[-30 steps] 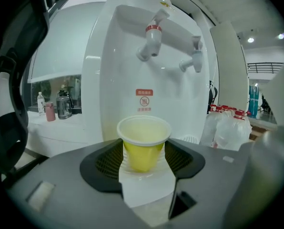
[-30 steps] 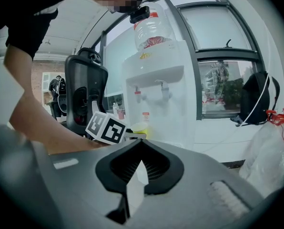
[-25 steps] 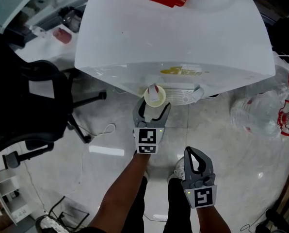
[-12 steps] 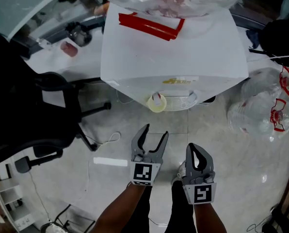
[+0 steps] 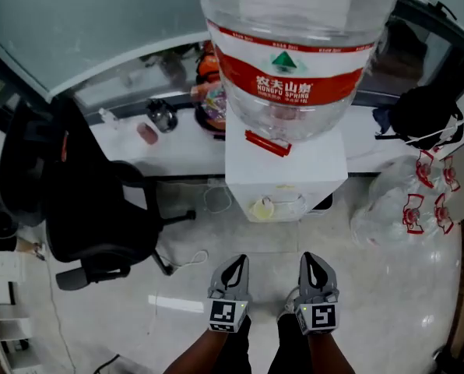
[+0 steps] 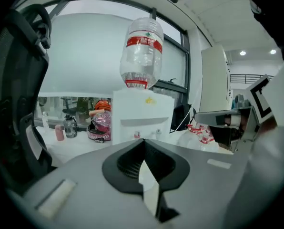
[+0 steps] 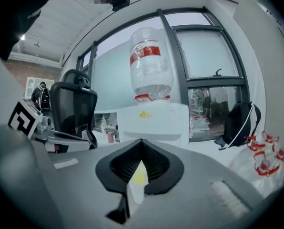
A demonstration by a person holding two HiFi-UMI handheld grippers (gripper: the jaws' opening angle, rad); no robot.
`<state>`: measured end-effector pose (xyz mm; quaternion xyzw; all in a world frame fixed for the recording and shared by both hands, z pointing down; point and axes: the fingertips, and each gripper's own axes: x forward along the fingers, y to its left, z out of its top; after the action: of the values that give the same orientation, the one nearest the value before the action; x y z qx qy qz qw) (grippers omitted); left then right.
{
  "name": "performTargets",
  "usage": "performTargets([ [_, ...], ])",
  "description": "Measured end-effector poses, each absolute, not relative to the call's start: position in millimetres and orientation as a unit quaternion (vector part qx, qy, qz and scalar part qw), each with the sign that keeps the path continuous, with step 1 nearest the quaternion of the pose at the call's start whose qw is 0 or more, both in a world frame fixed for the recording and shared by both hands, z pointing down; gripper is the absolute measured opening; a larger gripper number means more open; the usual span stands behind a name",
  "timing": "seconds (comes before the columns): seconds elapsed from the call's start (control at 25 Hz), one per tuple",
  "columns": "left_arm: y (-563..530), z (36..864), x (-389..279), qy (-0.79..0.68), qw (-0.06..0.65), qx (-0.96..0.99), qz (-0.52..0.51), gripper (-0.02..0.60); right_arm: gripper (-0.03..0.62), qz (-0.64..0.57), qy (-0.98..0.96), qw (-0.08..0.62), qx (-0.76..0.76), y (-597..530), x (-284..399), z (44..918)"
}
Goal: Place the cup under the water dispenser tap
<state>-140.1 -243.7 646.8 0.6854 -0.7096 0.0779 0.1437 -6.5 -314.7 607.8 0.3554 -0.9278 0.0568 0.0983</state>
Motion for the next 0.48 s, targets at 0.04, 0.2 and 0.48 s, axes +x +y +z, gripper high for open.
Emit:
performTargets([
  [0.04,-243.5,633.2,-143.1,-0.707,0.141,0.689,0.075,0.015,0.002,0.047,-0.930,0.100,0.351,-316.0,-9.4,594.1],
  [0.2,-223.4,581.2,-137.3,-0.688,0.127,0.709,0.087,0.017,0.002,0.013,-0.938,0.105,0.329,-299.5,-12.8,532.3],
  [0.48,-212.6,508.1,-139.5,-0.674,0.128,0.725,0.062,0.017,0.002,0.031,-0.939,0.074,0.336,-288.0,-9.5,459.3],
])
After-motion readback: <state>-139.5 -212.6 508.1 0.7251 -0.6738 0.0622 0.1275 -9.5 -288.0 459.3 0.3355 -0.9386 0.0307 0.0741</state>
